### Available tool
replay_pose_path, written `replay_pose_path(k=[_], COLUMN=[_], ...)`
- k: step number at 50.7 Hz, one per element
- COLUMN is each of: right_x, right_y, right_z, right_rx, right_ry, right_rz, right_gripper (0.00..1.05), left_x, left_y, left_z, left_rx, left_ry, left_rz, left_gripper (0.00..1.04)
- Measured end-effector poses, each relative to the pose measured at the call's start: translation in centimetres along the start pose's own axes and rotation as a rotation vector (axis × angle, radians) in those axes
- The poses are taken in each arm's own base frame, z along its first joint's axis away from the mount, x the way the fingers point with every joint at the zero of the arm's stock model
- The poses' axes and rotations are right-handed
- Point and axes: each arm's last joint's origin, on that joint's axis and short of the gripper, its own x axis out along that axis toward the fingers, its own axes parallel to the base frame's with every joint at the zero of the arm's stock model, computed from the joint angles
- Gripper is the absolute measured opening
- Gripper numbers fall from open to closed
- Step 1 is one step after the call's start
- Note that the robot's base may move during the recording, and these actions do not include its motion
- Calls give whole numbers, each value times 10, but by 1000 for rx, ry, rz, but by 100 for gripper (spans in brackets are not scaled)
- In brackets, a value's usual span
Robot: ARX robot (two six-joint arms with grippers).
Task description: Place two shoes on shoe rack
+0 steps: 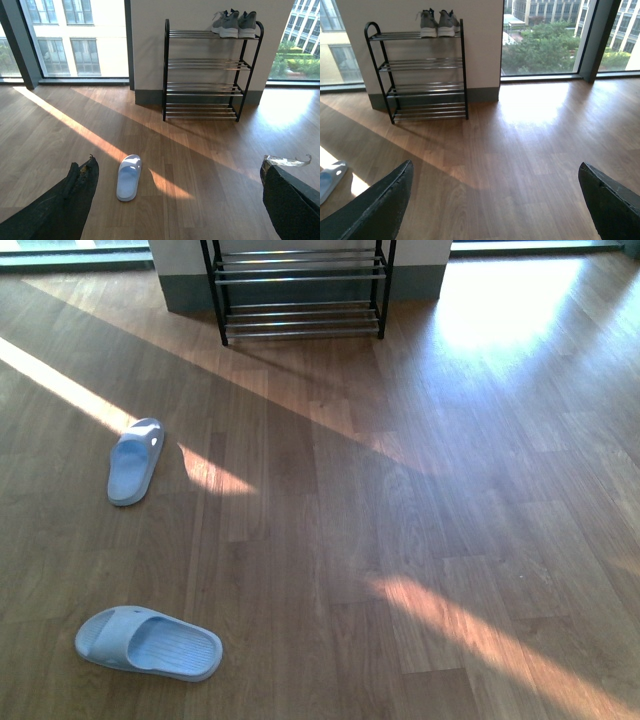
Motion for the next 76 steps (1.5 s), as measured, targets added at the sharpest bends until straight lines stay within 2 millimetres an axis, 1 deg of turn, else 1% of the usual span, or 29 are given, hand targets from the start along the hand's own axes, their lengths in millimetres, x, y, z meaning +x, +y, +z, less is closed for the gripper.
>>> replay_pose_path(k=[76], right_x=[0], right_y=[0], right_z=[0], right_rx=[0], right_ry=[0], right_rz=[0], right_gripper=[96], left_x=[0], left_y=[0], left_z=[0], left_rx=[0], left_ry=[0], left_rz=[2], left_gripper=[95])
